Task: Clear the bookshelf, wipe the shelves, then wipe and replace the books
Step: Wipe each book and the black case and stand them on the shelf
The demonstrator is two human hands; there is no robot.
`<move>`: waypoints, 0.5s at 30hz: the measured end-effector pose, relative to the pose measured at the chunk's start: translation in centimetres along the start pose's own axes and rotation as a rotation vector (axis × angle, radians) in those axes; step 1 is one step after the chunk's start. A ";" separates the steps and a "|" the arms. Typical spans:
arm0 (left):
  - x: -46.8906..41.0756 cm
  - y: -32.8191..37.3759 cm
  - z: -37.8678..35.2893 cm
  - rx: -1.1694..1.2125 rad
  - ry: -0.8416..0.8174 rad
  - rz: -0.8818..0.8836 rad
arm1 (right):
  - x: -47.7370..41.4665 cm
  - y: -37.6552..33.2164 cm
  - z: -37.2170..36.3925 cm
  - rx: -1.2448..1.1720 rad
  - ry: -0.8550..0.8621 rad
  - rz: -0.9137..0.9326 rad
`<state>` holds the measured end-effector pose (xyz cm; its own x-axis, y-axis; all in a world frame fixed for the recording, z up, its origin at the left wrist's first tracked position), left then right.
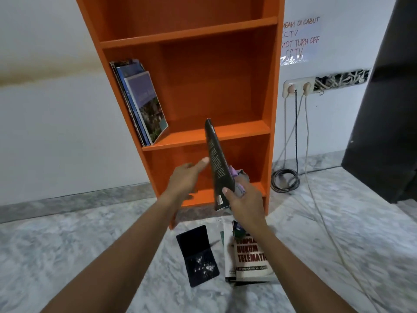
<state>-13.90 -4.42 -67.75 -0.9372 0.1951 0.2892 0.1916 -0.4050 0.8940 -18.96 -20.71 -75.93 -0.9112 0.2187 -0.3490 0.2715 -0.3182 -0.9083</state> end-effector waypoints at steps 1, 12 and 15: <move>0.5 0.6 -1.4 0.099 -0.091 0.002 | 0.4 -0.3 -0.8 0.144 0.048 0.073; 0.2 2.5 1.2 0.416 -0.106 -0.231 | 0.5 -1.9 -3.5 0.129 -0.089 0.198; 0.3 3.2 2.3 0.479 -0.180 -0.244 | -2.2 -1.9 -3.2 -0.215 -0.091 -0.033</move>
<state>-12.95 -3.57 -64.02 -0.9143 0.3987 0.0713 0.1262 0.1129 0.9856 -16.45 -17.68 -74.15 -0.9424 0.1386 -0.3045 0.2915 -0.1066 -0.9506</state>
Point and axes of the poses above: each hand's wrist, its own x-axis away from the middle knuckle, its own z-axis out of the back of the hand, y = z × x, the point moved 3 cm from there along -x, towards the middle knuckle, and after that the axes turned 9 degrees about -y, right-handed, at the moved point
